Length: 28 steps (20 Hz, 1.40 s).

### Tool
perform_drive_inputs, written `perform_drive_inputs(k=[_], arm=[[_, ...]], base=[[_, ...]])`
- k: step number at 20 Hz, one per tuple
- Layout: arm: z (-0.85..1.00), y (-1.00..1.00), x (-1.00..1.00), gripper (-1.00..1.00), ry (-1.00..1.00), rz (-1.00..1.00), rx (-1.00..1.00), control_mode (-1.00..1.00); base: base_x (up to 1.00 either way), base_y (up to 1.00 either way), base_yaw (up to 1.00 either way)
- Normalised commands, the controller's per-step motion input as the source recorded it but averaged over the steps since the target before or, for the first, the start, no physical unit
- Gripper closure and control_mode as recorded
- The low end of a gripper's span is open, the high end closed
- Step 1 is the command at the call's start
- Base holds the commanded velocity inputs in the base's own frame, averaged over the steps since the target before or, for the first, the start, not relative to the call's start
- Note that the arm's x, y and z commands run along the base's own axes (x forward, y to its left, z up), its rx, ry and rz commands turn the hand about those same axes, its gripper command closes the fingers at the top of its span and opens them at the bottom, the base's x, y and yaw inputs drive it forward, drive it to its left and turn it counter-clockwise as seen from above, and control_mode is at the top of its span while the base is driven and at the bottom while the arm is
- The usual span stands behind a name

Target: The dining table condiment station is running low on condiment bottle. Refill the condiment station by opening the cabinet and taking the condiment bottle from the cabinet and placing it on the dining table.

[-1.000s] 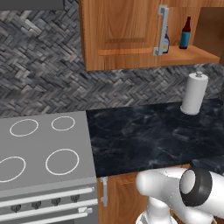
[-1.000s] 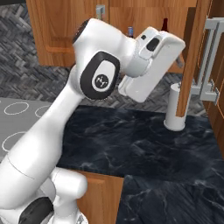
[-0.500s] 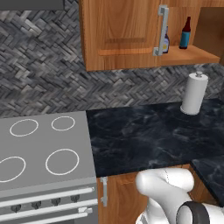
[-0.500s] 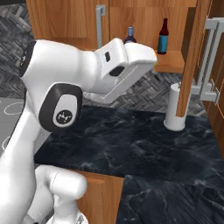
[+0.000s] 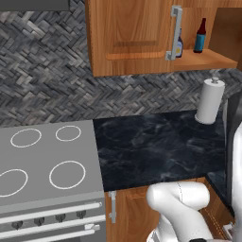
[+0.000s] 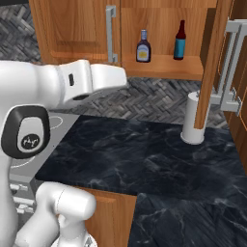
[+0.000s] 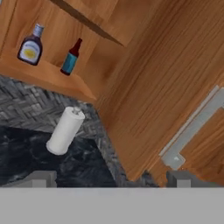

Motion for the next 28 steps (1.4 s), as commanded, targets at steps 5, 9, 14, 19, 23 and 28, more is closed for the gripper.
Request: perform_drive_inputs(k=[5,9,14,19,23,28], arm=[[0.03,0.62,0.00,-1.00,-0.20,0.04,0.22,-1.00],[0.04,0.56,0.00,-1.00,-0.19,0.04,0.25,-1.00],[0.09,0.46,0.00,-1.00,-0.14,0.05,0.29,-1.00],[0.22,0.16,0.08,-1.00,-0.08,0.12,0.34,-1.00],[0.36,0.00,0.01,-1.00,-0.04,0.17,0.25,-1.00],[0.13,0.00,0.00,-1.00,-0.03,0.20,0.13,-1.00]], base=[[0.00,0.00,0.00],[0.00,0.00,0.00],[0.00,0.00,0.00],[0.00,0.00,0.00],[0.00,0.00,0.00],[0.00,0.00,0.00]])
